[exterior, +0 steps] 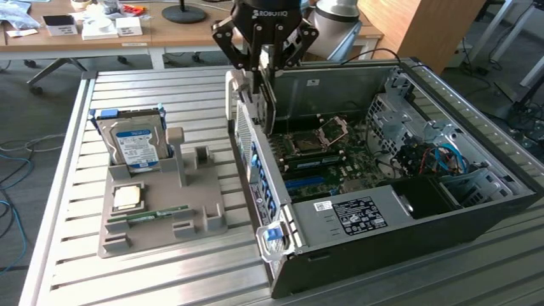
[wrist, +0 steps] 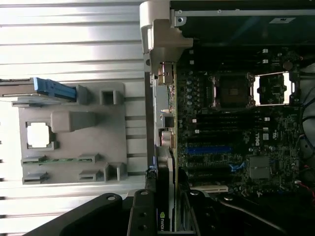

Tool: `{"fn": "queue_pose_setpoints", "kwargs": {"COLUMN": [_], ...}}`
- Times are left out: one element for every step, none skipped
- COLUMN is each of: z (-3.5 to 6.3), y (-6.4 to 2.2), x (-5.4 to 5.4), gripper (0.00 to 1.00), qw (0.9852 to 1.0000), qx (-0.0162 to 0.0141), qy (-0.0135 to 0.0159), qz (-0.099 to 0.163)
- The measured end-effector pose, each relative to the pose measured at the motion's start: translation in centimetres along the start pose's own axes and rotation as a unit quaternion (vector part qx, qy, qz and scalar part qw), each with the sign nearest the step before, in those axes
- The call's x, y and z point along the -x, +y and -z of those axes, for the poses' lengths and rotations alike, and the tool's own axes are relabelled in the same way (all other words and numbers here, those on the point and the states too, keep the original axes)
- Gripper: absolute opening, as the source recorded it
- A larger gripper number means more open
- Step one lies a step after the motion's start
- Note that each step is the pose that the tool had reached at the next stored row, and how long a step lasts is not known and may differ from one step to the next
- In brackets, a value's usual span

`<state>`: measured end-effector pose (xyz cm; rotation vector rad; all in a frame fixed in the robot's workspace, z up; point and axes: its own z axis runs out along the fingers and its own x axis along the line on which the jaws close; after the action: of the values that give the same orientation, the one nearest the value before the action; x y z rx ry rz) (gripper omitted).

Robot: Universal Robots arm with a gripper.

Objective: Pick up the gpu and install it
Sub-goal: 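Pick up the gpu and move the gpu toward the slot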

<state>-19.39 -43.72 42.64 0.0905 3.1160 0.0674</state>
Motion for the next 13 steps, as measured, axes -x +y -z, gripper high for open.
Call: {"fn": "queue_pose_setpoints", "kwargs": {"z": [-0.01, -0.02, -0.02, -0.03, -0.04, -0.05, -0.05, -0.06, -0.06, -0.07, -0.07, -0.08, -0.09], "y": [0.02, 0.03, 0.05, 0.07, 0.09, 0.1, 0.12, 0.14, 0.16, 0.17, 0.19, 0.2, 0.21], "x": [0.3, 0.5, 0.8, 1.1, 1.4, 1.7, 1.9, 2.2, 2.5, 2.8, 3.0, 3.3, 3.5], "gripper": [0.27, 0.27, 0.27, 0.27, 0.27, 0.27, 0.27, 0.27, 0.27, 0.27, 0.27, 0.27, 0.27], "qw": [1.0, 1.0, 1.0, 1.0, 1.0, 1.0, 1.0, 1.0, 1.0, 1.0, 1.0, 1.0, 1.0], "qx": [0.0, 0.0001, 0.0, 0.0, 0.0, 0.0, 0.0, 0.0, 0.0, 0.0, 0.0, 0.0, 0.0], "qy": [0.0, 0.0, 0.0, 0.0, 0.0, 0.0, 0.0, 0.0, 0.0, 0.0, 0.0, 0.0, 0.0], "qz": [0.0, 0.0, 0.0, 0.0, 0.0, 0.0, 0.0, 0.0, 0.0, 0.0, 0.0, 0.0, 0.0]}}
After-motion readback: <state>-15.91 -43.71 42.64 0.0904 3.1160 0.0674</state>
